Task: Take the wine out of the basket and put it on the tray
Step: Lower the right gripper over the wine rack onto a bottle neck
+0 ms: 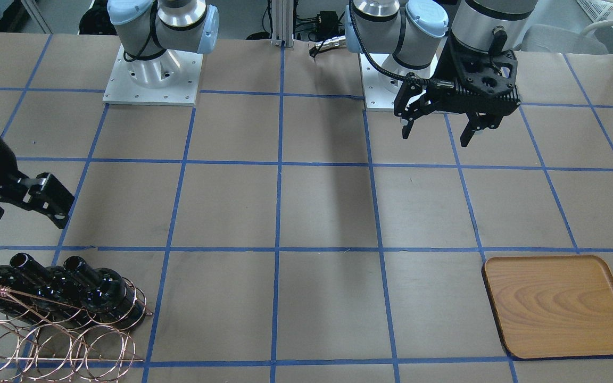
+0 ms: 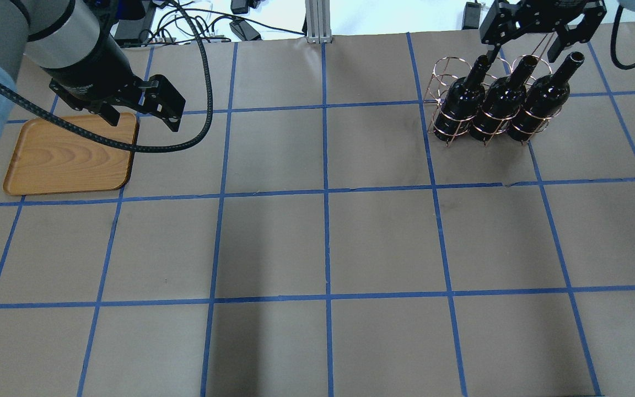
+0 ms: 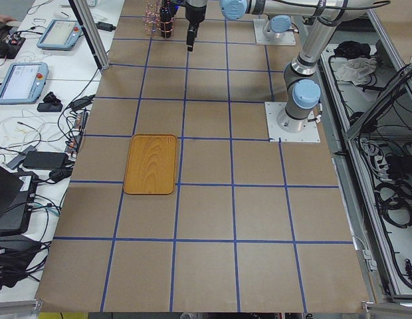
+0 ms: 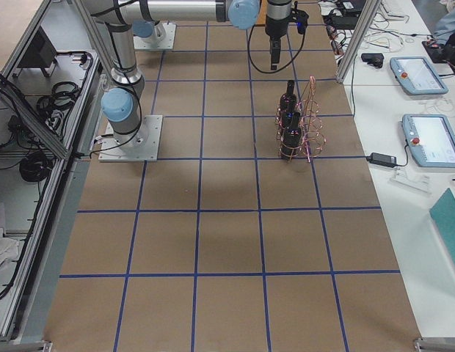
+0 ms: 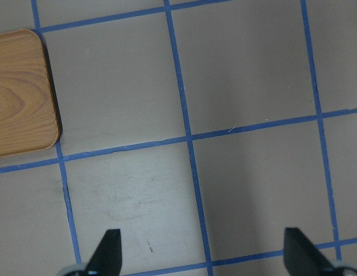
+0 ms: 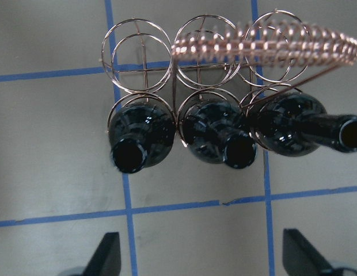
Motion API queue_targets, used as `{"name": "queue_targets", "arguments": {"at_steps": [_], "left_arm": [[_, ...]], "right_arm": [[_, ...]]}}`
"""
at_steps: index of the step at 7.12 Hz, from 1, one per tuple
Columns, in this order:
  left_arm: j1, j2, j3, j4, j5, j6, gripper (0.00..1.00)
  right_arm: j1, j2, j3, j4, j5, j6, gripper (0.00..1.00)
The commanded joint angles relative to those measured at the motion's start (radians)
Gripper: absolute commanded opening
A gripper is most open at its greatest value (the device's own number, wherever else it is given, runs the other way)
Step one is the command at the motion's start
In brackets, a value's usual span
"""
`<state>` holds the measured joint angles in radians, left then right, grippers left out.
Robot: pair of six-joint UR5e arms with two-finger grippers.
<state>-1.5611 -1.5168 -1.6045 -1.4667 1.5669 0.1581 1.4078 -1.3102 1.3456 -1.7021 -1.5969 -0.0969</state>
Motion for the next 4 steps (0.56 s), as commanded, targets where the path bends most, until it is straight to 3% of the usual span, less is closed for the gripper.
{"name": "queue_targets", "arguments": {"at_steps": [1, 4], "left_arm": [[0.001, 0.000, -0.002, 0.002, -0.001, 0.000, 1.00], [0.001, 0.000, -0.002, 0.000, 0.001, 0.000, 1.00]], "right_arm": [[-0.024, 0.061, -0.002, -0.060, -0.027, -0.107, 0.97], [-0.029, 0.083, 0.000, -0.097, -0.028, -0.119, 0.92]]}}
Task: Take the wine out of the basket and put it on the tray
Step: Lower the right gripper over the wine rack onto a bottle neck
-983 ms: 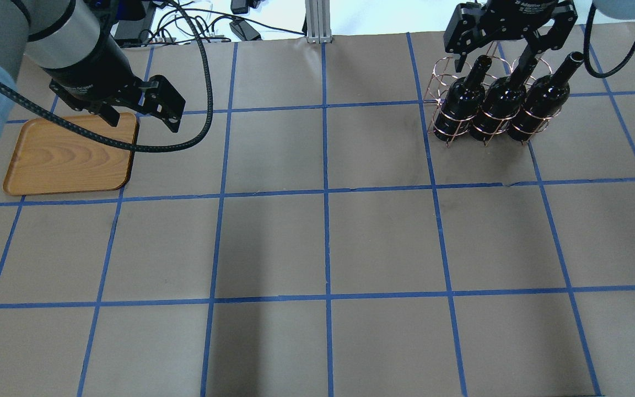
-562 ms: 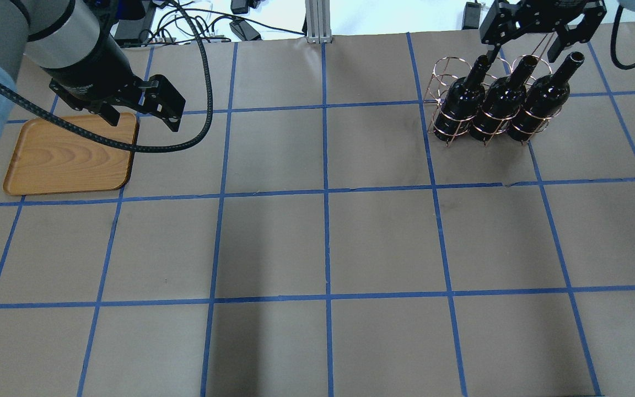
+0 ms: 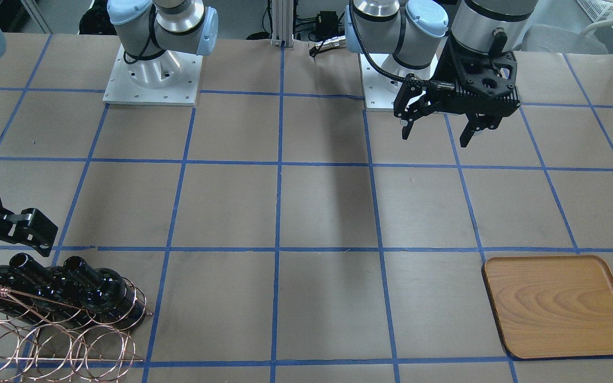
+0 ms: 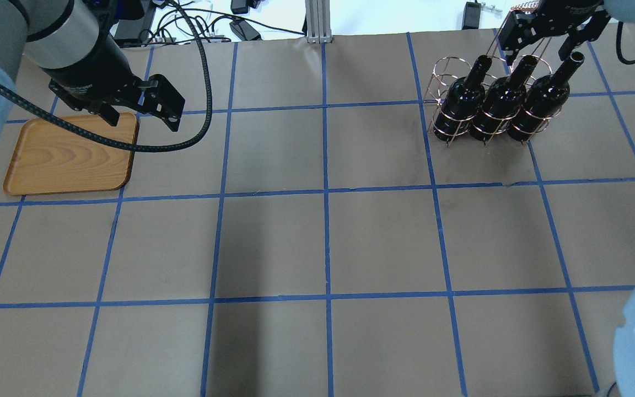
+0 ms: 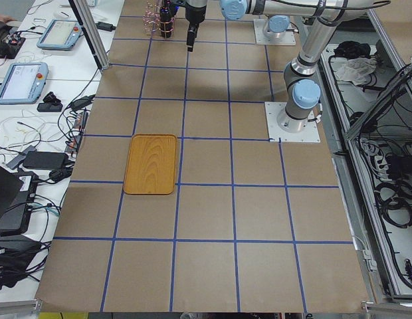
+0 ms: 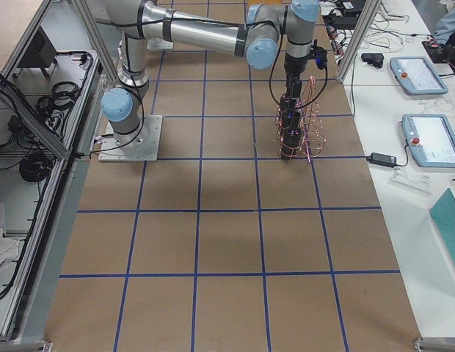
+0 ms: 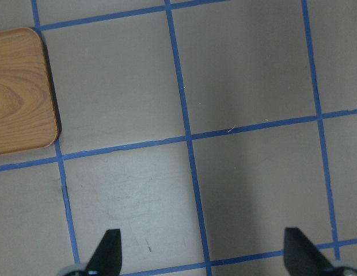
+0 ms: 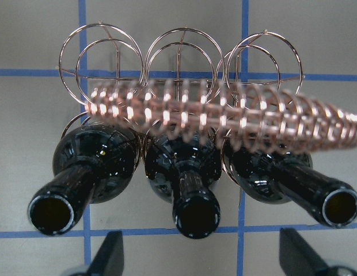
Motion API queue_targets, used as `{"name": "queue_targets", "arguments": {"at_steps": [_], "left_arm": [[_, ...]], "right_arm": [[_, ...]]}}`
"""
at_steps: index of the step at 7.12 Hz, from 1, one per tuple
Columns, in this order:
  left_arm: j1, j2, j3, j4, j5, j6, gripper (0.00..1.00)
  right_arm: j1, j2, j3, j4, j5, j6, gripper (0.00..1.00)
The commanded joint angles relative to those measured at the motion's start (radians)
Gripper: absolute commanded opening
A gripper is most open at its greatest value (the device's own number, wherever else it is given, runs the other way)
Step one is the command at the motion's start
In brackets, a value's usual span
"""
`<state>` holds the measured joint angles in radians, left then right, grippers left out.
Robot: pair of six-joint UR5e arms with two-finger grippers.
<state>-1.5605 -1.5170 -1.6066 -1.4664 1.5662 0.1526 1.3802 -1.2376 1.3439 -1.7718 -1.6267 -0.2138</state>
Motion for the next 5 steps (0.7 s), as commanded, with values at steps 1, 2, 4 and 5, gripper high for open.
{"name": "queue_targets", "arguments": {"at_steps": [1, 2, 4, 5], "left_arm": [[-0.001, 0.000, -0.001, 0.000, 0.000, 0.002, 1.00], [0.000, 0.000, -0.001, 0.000, 0.000, 0.007, 1.00], [0.002, 0.000, -0.001, 0.001, 0.000, 0.008, 1.00], [0.003, 0.000, 0.001, 0.001, 0.000, 0.008, 1.00]], "right_arm": [[-0.001, 0.024, 0.001, -0.028, 0.002, -0.001, 0.90], [-0.001, 0.033, 0.006, -0.028, 0.002, 0.004, 0.88], [-0.001, 0.061, 0.011, -0.028, 0.002, 0.004, 0.73], [-0.001, 0.063, 0.011, -0.028, 0.002, 0.004, 0.61]]}}
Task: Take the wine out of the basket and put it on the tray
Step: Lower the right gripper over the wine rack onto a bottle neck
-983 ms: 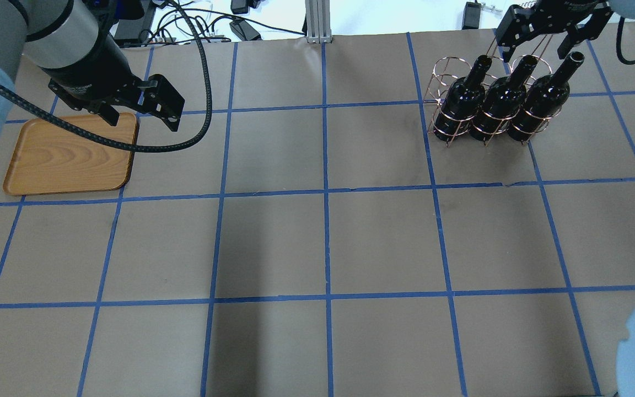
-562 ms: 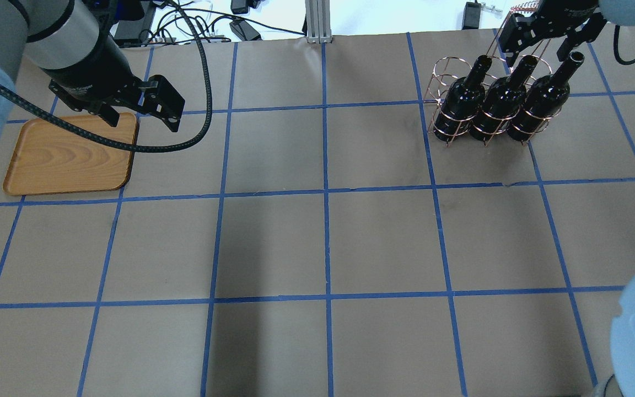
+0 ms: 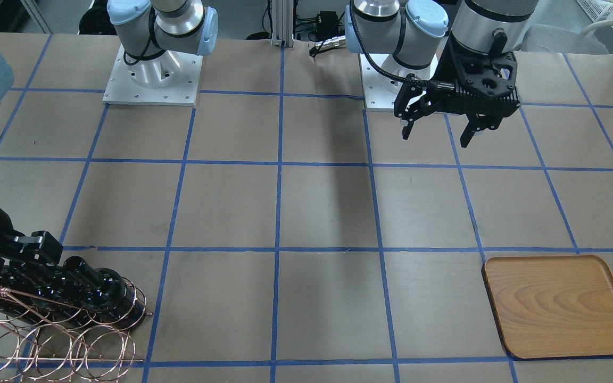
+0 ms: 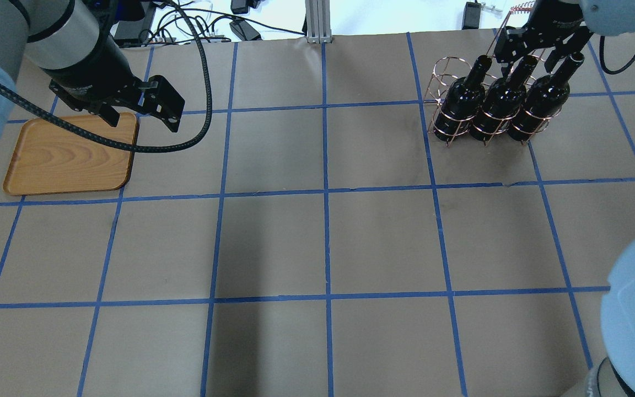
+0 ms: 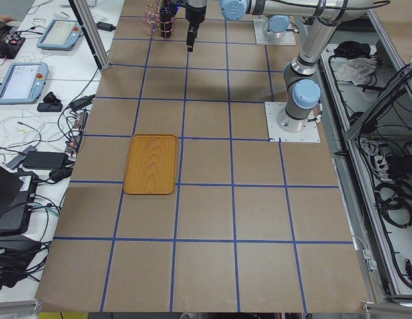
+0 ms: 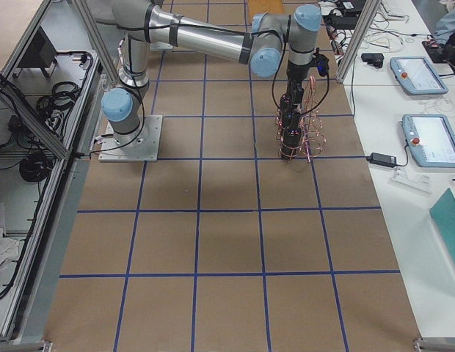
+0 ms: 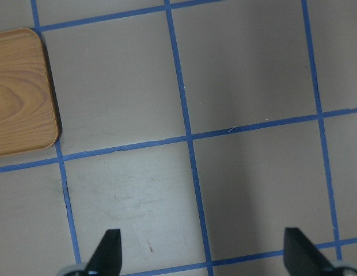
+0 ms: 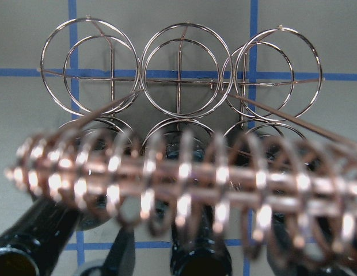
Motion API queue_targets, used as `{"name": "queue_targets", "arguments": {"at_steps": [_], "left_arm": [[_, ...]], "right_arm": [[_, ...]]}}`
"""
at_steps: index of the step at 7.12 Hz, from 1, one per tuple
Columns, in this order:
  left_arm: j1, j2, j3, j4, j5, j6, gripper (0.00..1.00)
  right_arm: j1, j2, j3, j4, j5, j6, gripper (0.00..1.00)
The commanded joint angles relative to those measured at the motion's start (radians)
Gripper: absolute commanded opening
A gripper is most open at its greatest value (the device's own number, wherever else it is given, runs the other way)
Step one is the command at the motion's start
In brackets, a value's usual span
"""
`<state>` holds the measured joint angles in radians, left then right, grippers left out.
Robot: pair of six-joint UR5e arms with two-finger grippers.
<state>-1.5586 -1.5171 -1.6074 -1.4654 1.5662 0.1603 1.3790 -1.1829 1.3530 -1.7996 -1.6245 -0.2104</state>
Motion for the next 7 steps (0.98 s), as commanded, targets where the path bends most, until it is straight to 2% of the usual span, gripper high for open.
{"name": "queue_targets", "arguments": {"at_steps": [1, 4, 7], "left_arm": [[0.003, 0.000, 0.000, 0.000, 0.000, 0.001, 1.00], [0.005, -0.002, 0.000, 0.004, 0.000, 0.001, 1.00], [0.009, -0.002, 0.004, 0.004, 0.000, 0.001, 1.00]], "right_arm": [[0.000, 0.008, 0.001, 0.000, 0.000, 0.000, 0.55], [0.000, -0.003, -0.005, -0.003, 0.029, 0.006, 0.27], [0.000, -0.081, -0.038, -0.001, 0.031, 0.016, 0.26]]}}
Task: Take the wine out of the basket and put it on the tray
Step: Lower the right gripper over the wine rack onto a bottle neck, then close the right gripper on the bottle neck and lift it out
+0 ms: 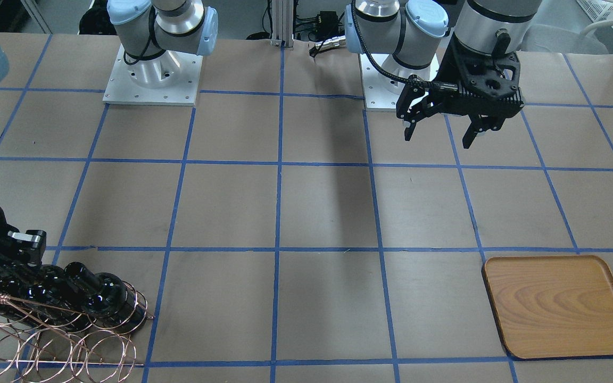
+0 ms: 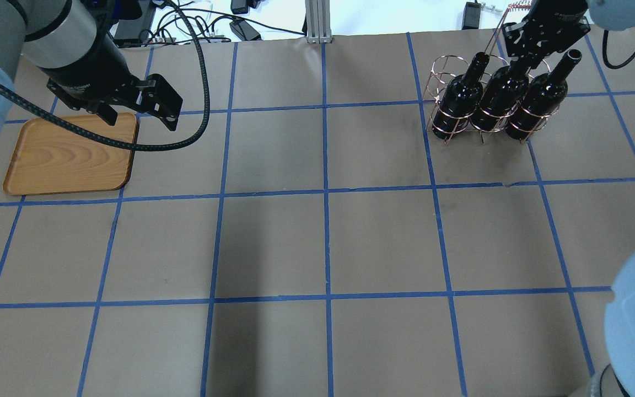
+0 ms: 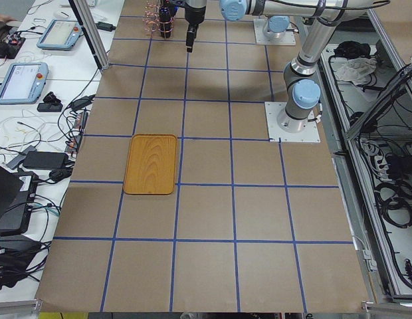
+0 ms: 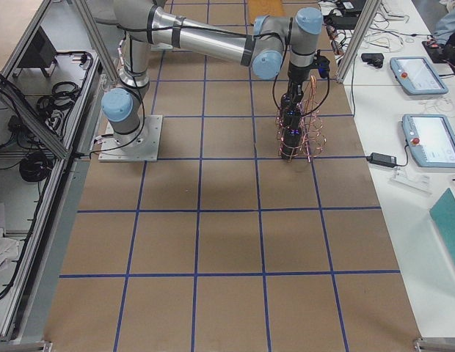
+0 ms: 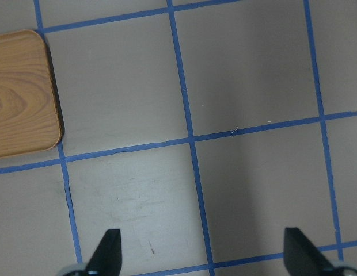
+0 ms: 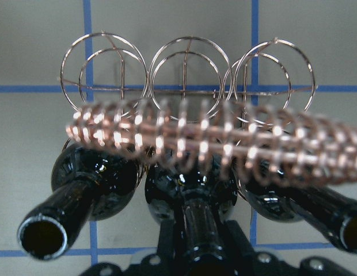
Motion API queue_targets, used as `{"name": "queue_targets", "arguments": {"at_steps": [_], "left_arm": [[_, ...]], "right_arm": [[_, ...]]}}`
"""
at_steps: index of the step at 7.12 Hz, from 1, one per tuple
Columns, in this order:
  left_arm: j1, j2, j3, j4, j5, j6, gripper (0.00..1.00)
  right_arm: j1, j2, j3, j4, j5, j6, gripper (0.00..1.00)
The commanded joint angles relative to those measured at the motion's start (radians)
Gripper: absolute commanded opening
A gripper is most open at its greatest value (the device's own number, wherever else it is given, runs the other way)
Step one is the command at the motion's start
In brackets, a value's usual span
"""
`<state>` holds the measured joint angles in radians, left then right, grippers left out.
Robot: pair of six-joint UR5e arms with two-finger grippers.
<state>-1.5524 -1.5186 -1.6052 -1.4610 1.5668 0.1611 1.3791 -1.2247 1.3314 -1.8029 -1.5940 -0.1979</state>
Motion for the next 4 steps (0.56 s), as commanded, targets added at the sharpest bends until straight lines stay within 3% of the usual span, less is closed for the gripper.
{"name": "queue_targets", "arguments": {"at_steps": [1, 4], "left_arm": [[0.005, 0.000, 0.002, -0.002, 0.002, 0.000, 1.00], [0.008, 0.000, 0.011, -0.002, -0.001, 0.000, 1.00]], "right_arm": [[0.000, -0.079, -0.035, 0.016, 0.002, 0.002, 0.29], [0.009, -0.186, -0.038, 0.195, -0.001, 0.006, 0.29]]}}
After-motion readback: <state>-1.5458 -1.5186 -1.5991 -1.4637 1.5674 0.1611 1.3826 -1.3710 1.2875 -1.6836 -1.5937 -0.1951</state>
